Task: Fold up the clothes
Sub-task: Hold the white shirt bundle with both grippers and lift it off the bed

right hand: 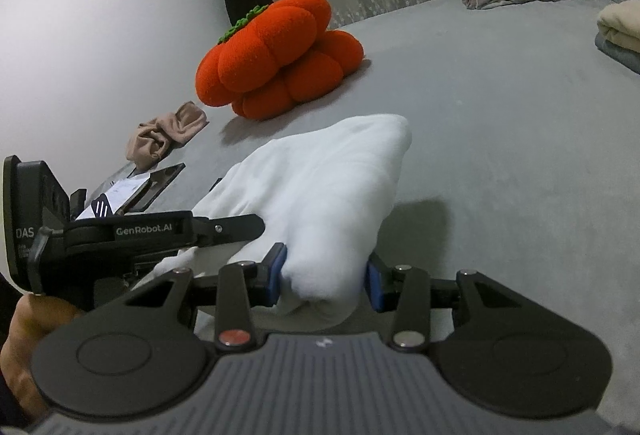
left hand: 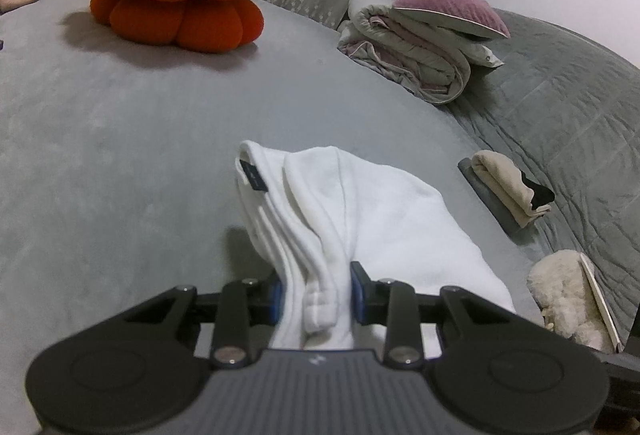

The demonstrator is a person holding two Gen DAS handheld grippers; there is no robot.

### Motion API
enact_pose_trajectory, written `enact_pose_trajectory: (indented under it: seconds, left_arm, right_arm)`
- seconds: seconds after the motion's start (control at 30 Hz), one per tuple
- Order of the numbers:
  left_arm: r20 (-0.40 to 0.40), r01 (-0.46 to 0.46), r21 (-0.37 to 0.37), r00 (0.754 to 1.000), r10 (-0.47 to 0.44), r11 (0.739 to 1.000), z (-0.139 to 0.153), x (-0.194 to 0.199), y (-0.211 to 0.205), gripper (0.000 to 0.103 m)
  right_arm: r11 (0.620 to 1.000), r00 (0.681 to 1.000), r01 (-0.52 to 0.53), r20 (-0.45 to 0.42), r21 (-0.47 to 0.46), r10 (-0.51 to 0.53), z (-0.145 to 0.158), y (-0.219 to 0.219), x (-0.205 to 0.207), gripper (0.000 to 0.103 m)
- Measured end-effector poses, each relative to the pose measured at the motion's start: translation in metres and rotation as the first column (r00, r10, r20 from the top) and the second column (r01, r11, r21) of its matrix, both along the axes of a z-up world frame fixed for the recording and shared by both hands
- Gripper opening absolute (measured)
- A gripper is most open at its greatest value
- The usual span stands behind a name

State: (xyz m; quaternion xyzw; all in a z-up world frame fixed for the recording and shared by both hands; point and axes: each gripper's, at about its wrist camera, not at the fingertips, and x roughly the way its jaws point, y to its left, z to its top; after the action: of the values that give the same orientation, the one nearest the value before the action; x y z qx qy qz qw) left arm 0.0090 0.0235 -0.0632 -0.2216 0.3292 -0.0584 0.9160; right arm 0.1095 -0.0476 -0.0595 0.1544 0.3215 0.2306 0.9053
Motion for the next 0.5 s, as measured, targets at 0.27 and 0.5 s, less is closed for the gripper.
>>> enact_pose_trajectory:
  seconds: [0.27, 0.5]
  left_arm:
    - [-0.019, -0.01, 0.013, 1.0, 0.01, 1.0, -0.002, 0.0018, 0.0001, 0.032]
    - [-0.033, -0.017, 0.014, 0.999, 0.017, 1.0, -0.0051, 0.0025, 0.0003, 0.032]
  right_arm:
    - [1.0, 1.0, -0.007, -0.009, -0.016, 0.007, 0.0001, 0.0043, 0.0003, 0.044]
    - [0.999, 1.0, -0.013, -0.013, -0.032, 0.012, -0.0001, 0.0071, 0.0023, 0.044]
